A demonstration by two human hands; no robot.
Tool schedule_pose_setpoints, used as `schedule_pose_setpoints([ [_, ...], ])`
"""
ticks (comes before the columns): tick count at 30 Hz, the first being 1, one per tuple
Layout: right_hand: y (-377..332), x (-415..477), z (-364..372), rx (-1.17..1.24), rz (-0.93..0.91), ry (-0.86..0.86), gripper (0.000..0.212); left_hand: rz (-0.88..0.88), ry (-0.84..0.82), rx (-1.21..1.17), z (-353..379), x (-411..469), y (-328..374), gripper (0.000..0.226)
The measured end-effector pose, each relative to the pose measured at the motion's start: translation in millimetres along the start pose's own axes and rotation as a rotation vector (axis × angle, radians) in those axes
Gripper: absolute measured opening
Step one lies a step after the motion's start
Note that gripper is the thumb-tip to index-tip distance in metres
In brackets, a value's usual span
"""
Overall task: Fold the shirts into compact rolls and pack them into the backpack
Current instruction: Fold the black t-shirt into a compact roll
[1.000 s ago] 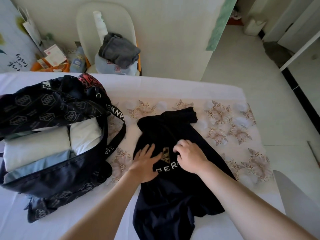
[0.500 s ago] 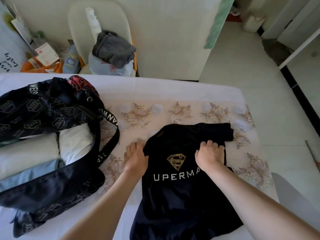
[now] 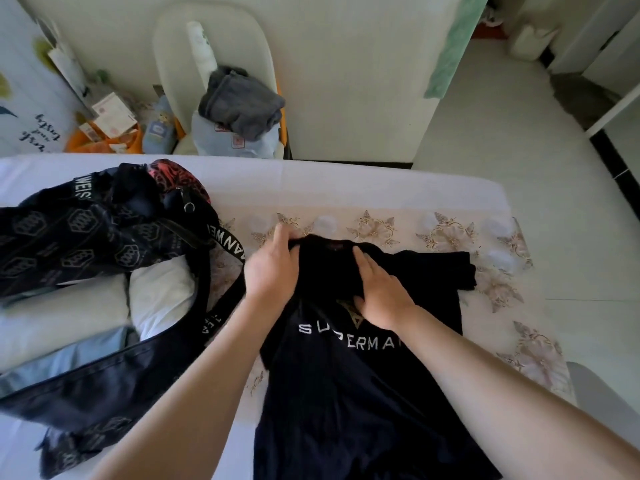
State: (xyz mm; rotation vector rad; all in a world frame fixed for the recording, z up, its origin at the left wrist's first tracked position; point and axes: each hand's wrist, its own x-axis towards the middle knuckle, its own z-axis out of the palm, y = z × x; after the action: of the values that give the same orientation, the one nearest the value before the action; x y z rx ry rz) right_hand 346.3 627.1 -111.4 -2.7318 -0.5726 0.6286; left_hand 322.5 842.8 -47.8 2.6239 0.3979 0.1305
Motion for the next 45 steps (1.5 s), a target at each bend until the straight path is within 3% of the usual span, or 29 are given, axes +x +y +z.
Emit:
schedule_pose_setpoints([
  [3, 17.3, -6.6, 2.5, -0.075, -0.070, 0.150, 0.095, 0.096, 0.124, 0.426, -4.3, 19.2, -5.5, 0.051],
  [4, 21.5, -7.9, 2.7, -0.107, -0.097, 0.216, 0.088, 0.131, 0.108, 0.463, -1.2, 19.9, -6.2, 0.061],
  [6, 26.6, -9.1, 2.6, -0.119, -0.065, 0.270, 0.074, 0.268, -0.006, 0.425, 17.5, 10.5, -6.3, 0.060],
  [8, 31.4, -8.1, 2.4, -0.028, 0.038, 0.192, 0.070, 0.327, -0.191, 0.382, 43.6, -9.4, -7.2, 0.045],
  [11, 47.9, -6.1, 4.8, -0.072, 0.157, -0.075, 0.074, 0.123, -0.293, 0.381, 71.9, -40.9, -20.6, 0.052],
  [14, 73.8, -1.6, -5.5, -0.157, 0.313, -0.160, 0.071, 0.138, -0.160, 0.370, 80.9, -53.9, -32.5, 0.065],
  [17, 91.8, 3.4, -17.8, -0.225, 0.510, -0.134, 0.074, 0.176, -0.046, 0.323, 83.0, -48.4, -38.0, 0.055],
  [20, 89.0, 0.8, -17.0, -0.378, 0.408, 0.095, 0.069, 0.121, -0.003, 0.312, 82.9, -30.0, -37.5, 0.042],
  [23, 73.4, -3.5, -4.2, -0.254, 0.122, 0.224, 0.067, -0.058, -0.234, 0.195, 78.4, -7.7, -35.0, 0.048],
  [27, 72.9, -3.7, 8.7, -0.143, 0.076, -0.111, 0.091, 0.006, -0.628, 0.391, 76.6, 13.5, -49.4, 0.083],
  [30, 83.9, -2.5, -3.0, -0.129, 0.106, -0.150, 0.107, -0.106, -0.785, 0.393, 61.7, 40.2, -62.0, 0.097],
  [32, 85.5, -2.5, -7.5, -0.141, 0.126, -0.112, 0.112, -0.205, -0.767, 0.309, 52.5, 55.2, -65.5, 0.092],
  [34, 80.9, -6.5, -3.3, -0.140, 0.112, -0.035, 0.106, -0.153, -0.543, 0.234, 52.5, 52.8, -61.2, 0.077],
  [36, 71.0, -15.3, 6.4, -0.168, 0.095, 0.102, 0.089, 0.068, -0.174, 0.207, 56.6, 29.5, -50.4, 0.052],
  [38, 58.1, -26.4, 18.7, -0.195, 0.145, 0.240, 0.075, 0.294, -0.029, 0.248, 65.6, -10.2, -41.9, 0.036],
  [41, 45.5, -45.3, 43.1, -0.176, 0.238, 0.184, 0.079, 0.418, -0.197, 0.344, 88.7, -72.9, -53.1, 0.055],
  [45, 61.0, -61.6, 63.0, -0.220, 0.172, 0.024, 0.093, 0.314, -0.355, 0.503, 93.9, -110.6, -99.8, 0.088],
])
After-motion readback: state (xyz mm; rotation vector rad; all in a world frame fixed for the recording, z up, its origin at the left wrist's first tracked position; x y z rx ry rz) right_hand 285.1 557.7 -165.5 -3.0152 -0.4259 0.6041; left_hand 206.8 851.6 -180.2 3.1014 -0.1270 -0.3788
